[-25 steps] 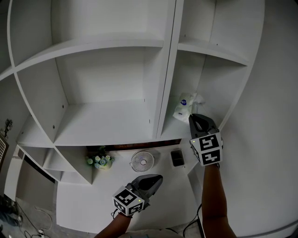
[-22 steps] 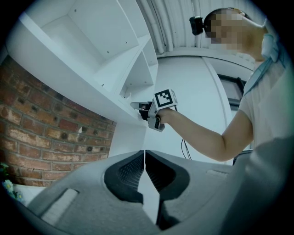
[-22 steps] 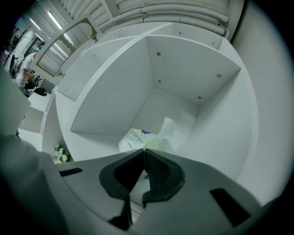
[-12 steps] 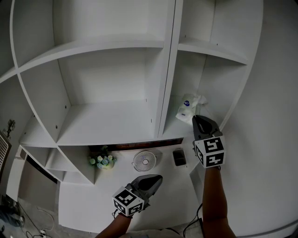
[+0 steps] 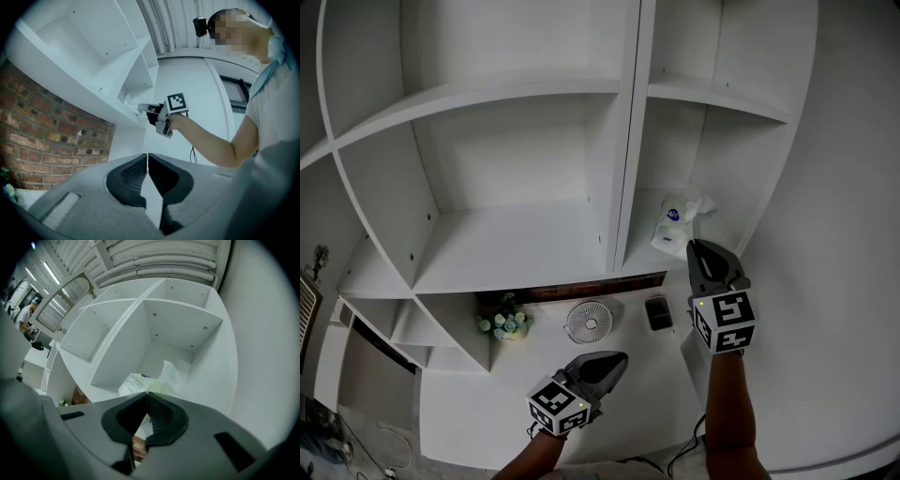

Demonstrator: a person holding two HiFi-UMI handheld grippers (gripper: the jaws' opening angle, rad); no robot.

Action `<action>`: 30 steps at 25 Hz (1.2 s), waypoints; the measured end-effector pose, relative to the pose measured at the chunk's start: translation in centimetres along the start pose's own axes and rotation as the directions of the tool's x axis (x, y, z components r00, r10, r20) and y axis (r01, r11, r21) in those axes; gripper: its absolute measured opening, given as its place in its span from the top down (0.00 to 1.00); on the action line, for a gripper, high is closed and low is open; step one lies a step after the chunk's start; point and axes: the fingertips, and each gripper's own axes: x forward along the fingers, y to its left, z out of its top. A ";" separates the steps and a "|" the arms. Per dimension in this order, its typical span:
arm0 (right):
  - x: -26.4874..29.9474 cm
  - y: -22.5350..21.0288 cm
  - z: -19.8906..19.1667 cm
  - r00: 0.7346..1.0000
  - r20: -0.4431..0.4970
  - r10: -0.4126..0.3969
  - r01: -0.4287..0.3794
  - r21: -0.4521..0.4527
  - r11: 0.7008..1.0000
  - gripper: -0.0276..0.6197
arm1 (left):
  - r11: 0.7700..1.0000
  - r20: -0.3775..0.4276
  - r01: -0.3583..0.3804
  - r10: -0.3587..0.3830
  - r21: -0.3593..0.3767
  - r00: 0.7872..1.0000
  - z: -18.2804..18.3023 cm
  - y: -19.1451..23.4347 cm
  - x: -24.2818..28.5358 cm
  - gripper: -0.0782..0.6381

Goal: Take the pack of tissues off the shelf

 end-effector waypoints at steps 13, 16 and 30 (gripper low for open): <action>-3.9 1.9 -0.1 0.997 0.057 -0.047 0.042 0.075 0.996 0.93 | 0.999 -0.013 0.040 -0.040 0.005 0.999 -0.2 -1.6 -0.9 0.87; -4.8 2.4 -0.1 0.995 0.075 -0.063 0.056 0.092 0.994 0.93 | 0.999 -0.017 0.050 -0.050 0.005 0.999 -0.3 -2.0 -1.2 0.87; -8.2 5.2 -0.4 0.981 0.137 -0.134 0.115 0.141 0.983 0.93 | 0.998 -0.029 0.063 -0.063 -0.010 0.998 -1.1 -3.0 -3.8 0.87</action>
